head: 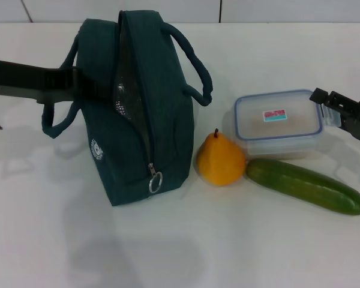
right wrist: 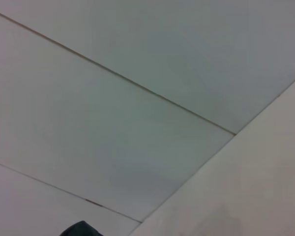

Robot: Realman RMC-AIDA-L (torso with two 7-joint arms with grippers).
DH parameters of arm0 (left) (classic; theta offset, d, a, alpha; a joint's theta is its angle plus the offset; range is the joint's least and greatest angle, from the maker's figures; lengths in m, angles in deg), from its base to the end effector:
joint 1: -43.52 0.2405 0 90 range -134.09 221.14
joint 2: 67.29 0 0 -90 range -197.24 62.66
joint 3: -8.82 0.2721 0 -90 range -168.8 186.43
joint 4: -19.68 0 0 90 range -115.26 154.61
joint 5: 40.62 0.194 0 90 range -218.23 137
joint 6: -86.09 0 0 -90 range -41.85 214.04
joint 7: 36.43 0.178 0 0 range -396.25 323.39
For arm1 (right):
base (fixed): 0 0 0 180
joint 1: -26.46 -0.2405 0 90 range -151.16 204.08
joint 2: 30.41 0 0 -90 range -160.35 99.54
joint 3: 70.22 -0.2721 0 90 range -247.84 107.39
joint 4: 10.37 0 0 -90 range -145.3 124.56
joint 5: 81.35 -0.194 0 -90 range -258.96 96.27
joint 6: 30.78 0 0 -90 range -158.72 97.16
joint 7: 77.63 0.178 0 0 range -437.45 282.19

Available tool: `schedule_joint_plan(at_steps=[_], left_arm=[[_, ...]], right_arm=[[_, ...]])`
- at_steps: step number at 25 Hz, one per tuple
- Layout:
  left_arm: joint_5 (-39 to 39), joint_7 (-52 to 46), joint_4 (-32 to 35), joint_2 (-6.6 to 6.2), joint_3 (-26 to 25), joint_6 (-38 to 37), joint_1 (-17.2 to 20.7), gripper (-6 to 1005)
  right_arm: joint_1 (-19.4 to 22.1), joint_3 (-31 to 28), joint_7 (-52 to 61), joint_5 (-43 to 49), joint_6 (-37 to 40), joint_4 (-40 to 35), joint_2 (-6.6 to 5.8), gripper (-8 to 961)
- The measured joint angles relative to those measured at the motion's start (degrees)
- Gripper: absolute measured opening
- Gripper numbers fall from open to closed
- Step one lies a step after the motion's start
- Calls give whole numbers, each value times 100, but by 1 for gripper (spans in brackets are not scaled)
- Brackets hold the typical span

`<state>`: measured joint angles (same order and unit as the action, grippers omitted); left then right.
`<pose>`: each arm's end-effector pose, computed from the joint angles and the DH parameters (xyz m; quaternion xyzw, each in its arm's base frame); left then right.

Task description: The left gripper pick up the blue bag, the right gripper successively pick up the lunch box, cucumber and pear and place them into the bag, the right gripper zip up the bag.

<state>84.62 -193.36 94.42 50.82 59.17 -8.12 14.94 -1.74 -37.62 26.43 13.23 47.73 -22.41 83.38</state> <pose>-0.2183 0.3537 0.0279 -0.7957 -0.5764 -0.1360 0.1270 0.3018 0.3489 -0.0203 -0.6733 0.5861 0.4273 0.1434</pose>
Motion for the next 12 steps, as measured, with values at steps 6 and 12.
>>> schedule_joint_plan(at_steps=[6, 12], left_arm=[[0, 2, 0, -1, 0, 1, -5, 41], [1, 12, -3, 11, 9, 4, -32, 41]], right_arm=[[-45, 0, 273, 18, 133, 0, 19, 691], [-74, 43, 644, 35, 183, 0, 32, 627]])
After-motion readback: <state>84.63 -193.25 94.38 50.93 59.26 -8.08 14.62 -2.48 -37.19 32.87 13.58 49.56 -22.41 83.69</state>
